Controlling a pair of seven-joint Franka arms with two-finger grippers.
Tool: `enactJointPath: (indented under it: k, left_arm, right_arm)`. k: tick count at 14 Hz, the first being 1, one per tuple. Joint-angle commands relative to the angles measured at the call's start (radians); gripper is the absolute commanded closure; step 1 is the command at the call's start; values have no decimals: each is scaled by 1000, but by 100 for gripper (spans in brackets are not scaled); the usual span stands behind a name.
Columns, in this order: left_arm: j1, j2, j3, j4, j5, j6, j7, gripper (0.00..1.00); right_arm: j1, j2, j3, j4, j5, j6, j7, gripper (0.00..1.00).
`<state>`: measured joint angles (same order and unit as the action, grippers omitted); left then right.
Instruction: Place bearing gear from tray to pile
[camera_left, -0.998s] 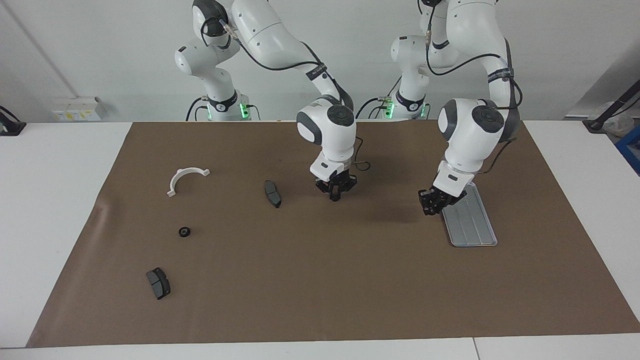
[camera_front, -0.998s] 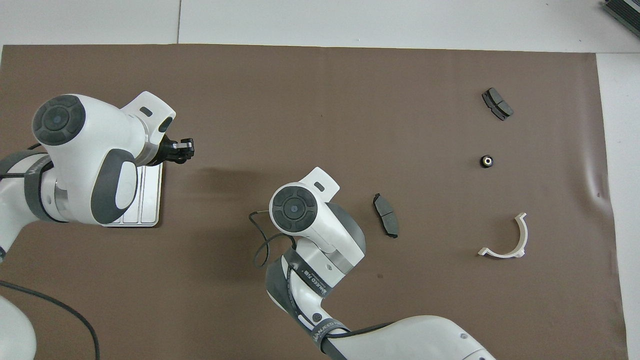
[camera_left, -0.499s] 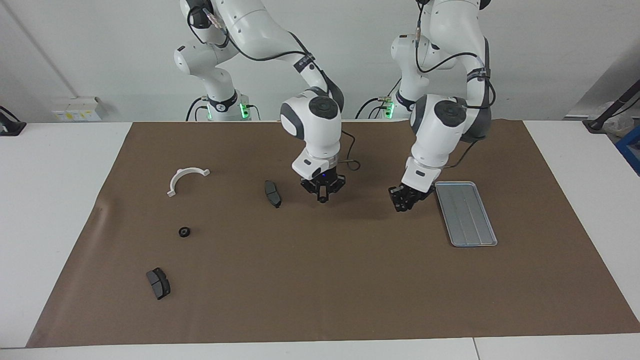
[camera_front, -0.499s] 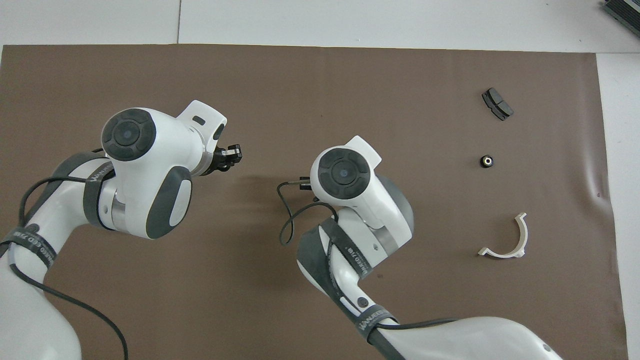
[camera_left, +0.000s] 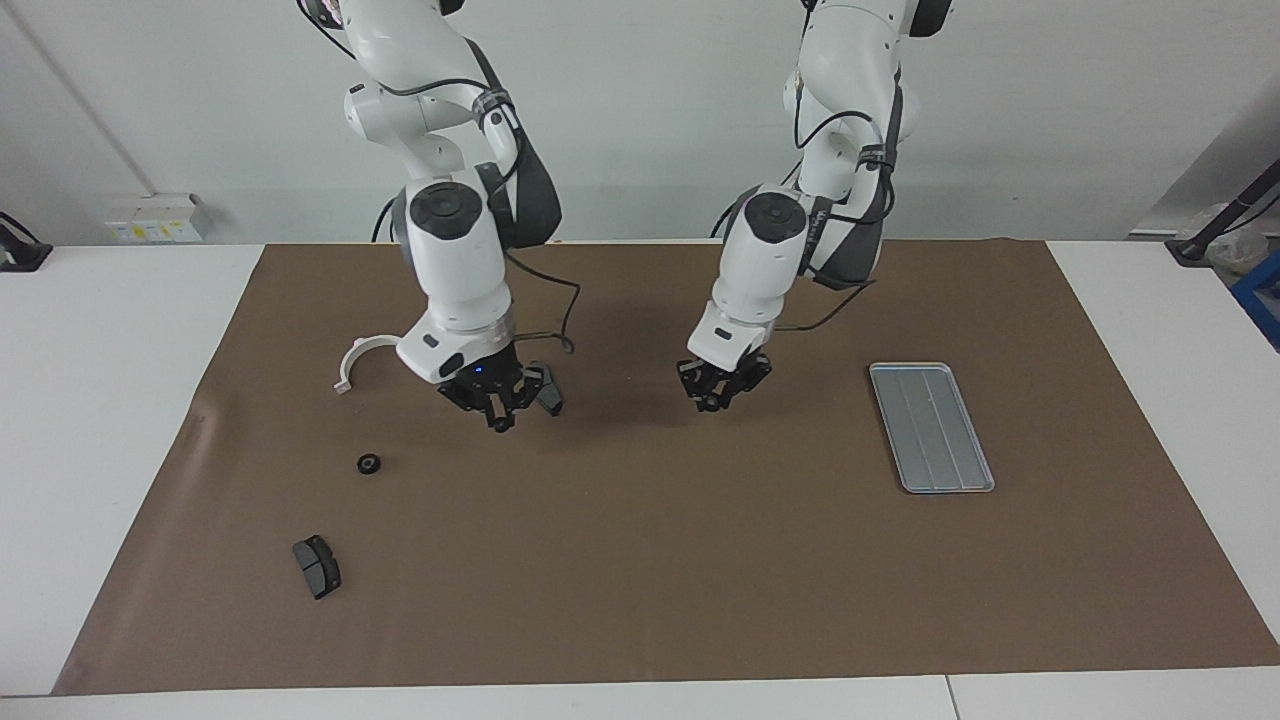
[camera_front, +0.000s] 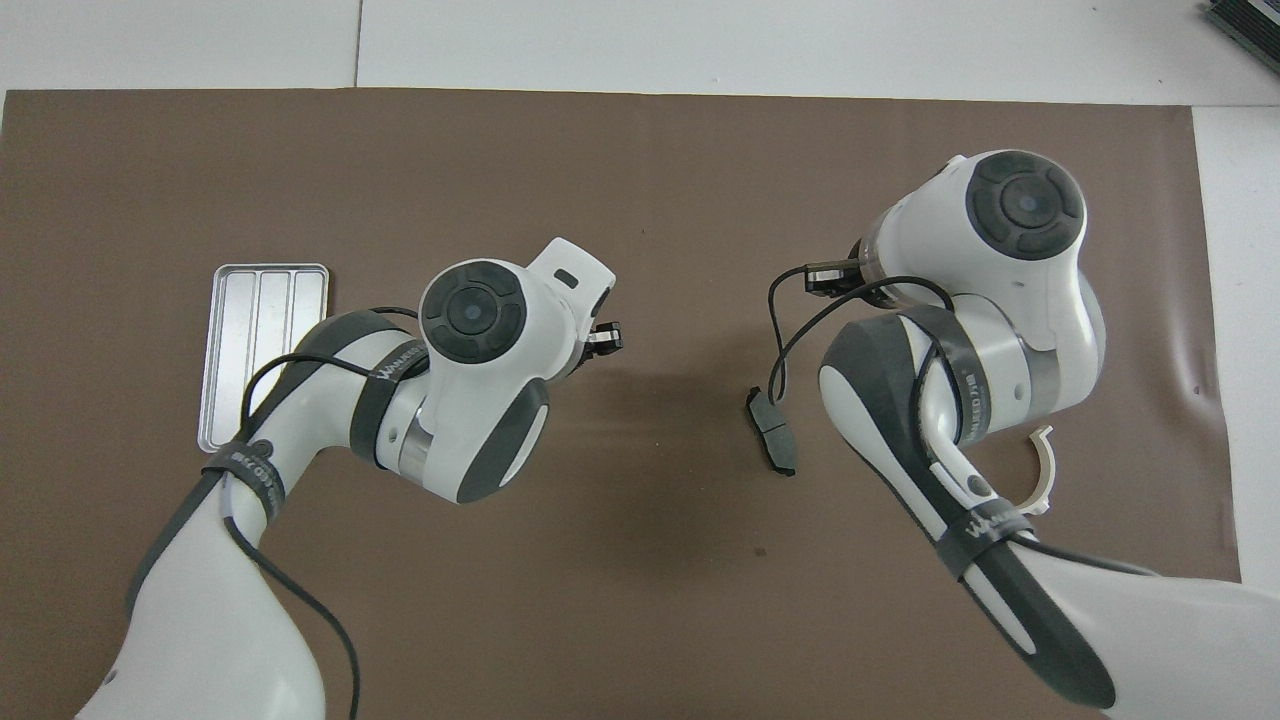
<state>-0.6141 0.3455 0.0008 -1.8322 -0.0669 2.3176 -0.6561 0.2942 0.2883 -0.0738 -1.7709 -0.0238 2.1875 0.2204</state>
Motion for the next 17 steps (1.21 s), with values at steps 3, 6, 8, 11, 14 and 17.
enactJointPath:
  k: [3, 6, 8, 11, 14, 17]
  left_arm:
    - [-78, 73, 18, 16, -10, 84, -16, 28]
    - [-76, 73, 21, 25, -2, 83, -11, 0]
    - [-52, 69, 30, 63, -4, 71, -10, 0]
    - [100, -37, 30, 82, -4, -28, 3, 0]
    - [240, -107, 25, 154, -5, -229, 71, 0]
    - [359, -124, 33, 276, -8, -491, 272, 0]
  right_arm:
    - [-111, 129, 19, 34, 7, 190, -67, 100]
    - [-130, 221, 22, 73, 51, 279, -67, 100]
    - [-133, 252, 23, 71, 61, 319, -67, 100]
    - [-135, 261, 22, 56, 82, 356, -70, 89]
    - [-132, 259, 22, 44, 82, 380, -73, 0]
    - [-106, 218, 22, 48, 70, 358, -69, 0]
